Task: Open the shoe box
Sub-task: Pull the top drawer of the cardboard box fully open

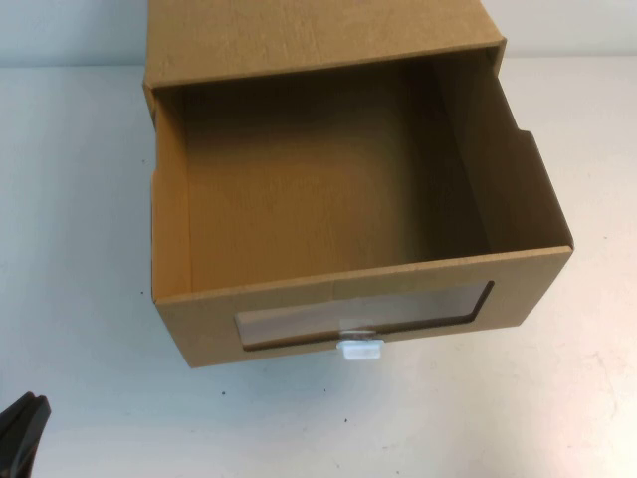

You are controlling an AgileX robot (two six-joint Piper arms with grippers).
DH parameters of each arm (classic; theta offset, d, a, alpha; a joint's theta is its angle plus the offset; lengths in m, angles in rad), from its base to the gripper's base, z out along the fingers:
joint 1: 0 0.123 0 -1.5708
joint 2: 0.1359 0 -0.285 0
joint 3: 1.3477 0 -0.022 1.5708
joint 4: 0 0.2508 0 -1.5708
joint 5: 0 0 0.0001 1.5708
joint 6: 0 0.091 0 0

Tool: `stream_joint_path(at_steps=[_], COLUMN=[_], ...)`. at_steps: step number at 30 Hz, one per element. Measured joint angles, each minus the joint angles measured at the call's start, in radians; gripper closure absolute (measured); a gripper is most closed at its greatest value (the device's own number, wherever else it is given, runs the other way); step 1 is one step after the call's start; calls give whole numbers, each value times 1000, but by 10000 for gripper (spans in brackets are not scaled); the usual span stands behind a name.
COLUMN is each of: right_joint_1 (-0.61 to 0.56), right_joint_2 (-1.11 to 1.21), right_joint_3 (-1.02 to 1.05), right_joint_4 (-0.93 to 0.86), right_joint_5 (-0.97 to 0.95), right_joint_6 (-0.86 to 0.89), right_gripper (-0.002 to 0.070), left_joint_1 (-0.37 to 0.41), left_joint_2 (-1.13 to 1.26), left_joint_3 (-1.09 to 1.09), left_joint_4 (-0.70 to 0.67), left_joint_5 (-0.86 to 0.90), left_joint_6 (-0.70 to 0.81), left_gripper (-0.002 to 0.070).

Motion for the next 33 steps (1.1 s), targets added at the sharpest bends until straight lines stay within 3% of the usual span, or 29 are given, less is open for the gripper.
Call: stream_joint_path(at_steps=[5,12,17,22,26,33], right_joint_1=[-53,-151,-155,-159,-159,-159], right_joint_2=[-81,-382,-569,-595,-595,-595], right_joint_3=[60,319,387,387,387,387], right_joint_4=[0,-14,-14,-14,-14,15], right_joint_5=[89,140,238,379,489,514], right_joint_6=[-13,-28,-43,-43,-43,-43], right_gripper=[690,689,689,690,689,689], left_joint_1=[0,0,66,140,154,157], left_joint_2=[0,-6,-114,-214,-215,-216], left_joint_3=[0,0,0,0,0,0], left_joint_4=[0,0,0,0,0,0], left_joint_5=[0,4,31,27,17,13], left_joint_6=[0,0,0,0,0,0], left_gripper=[680,680,680,680,680,680])
